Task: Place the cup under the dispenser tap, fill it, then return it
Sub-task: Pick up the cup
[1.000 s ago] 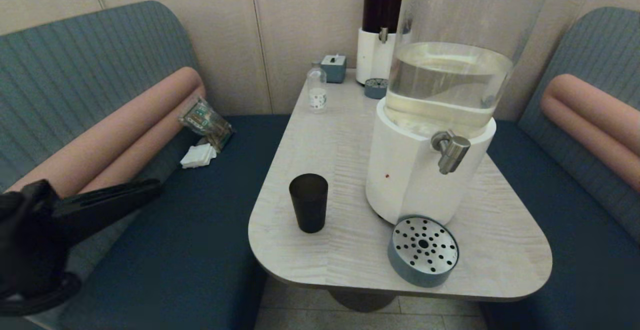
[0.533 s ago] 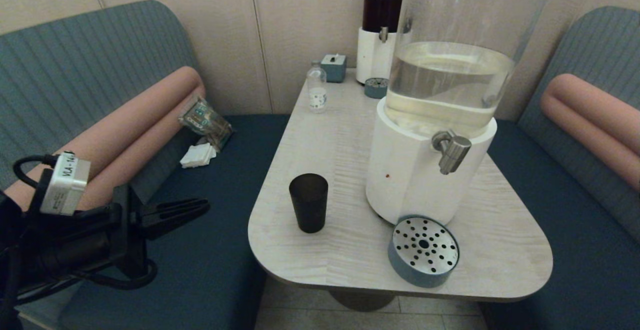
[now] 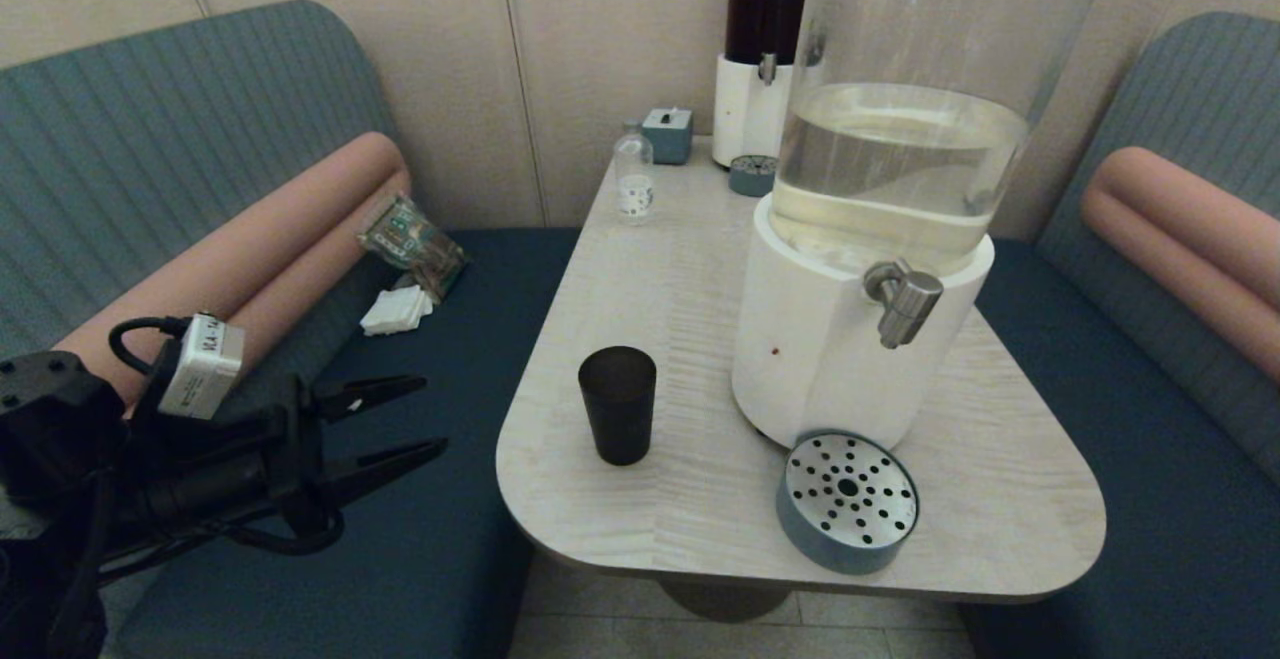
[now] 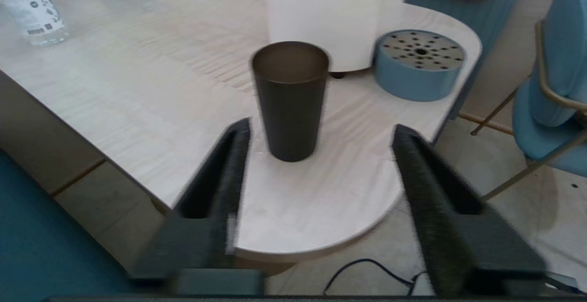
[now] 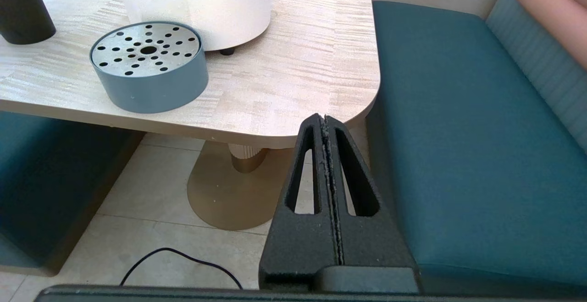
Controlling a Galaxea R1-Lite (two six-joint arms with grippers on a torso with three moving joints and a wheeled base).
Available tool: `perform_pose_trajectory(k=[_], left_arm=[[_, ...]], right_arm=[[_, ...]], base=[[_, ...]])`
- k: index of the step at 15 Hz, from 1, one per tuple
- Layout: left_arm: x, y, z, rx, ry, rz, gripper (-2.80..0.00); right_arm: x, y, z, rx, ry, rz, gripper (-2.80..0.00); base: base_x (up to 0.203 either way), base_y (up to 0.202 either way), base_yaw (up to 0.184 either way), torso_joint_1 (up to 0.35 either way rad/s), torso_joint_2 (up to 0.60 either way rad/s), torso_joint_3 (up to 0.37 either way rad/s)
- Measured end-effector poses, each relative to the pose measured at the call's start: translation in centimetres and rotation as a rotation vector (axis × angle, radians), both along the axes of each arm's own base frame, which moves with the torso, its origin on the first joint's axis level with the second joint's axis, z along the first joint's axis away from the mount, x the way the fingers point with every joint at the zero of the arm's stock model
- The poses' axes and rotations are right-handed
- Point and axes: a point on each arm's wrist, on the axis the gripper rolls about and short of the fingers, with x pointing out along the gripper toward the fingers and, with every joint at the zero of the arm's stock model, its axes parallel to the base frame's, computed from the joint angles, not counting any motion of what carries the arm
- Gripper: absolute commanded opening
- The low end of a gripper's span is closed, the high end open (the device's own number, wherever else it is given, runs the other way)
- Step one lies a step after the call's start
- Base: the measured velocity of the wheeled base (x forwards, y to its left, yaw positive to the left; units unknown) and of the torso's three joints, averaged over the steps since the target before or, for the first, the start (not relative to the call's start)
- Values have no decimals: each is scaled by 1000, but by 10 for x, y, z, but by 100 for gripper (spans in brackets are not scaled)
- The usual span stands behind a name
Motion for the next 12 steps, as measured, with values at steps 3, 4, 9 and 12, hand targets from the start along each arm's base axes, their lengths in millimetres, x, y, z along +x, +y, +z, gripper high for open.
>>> perform_pose_trajectory(k=[3, 4, 9, 12], left_arm=[[24, -1, -12, -1, 20, -16, 0], [33, -2, -17, 1, 27, -25, 0], [67, -11, -49, 7, 66, -109, 0], [93, -23, -65, 10, 62, -149, 0]], right_arm=[[0, 0, 0, 0, 0, 0, -280], [0, 0, 0, 0, 0, 0, -280], [0, 0, 0, 0, 0, 0, -280], [0, 0, 0, 0, 0, 0, -280]], base=[[0, 0, 0, 0, 0, 0], [0, 0, 0, 0, 0, 0], [0, 0, 0, 0, 0, 0], [0, 0, 0, 0, 0, 0]])
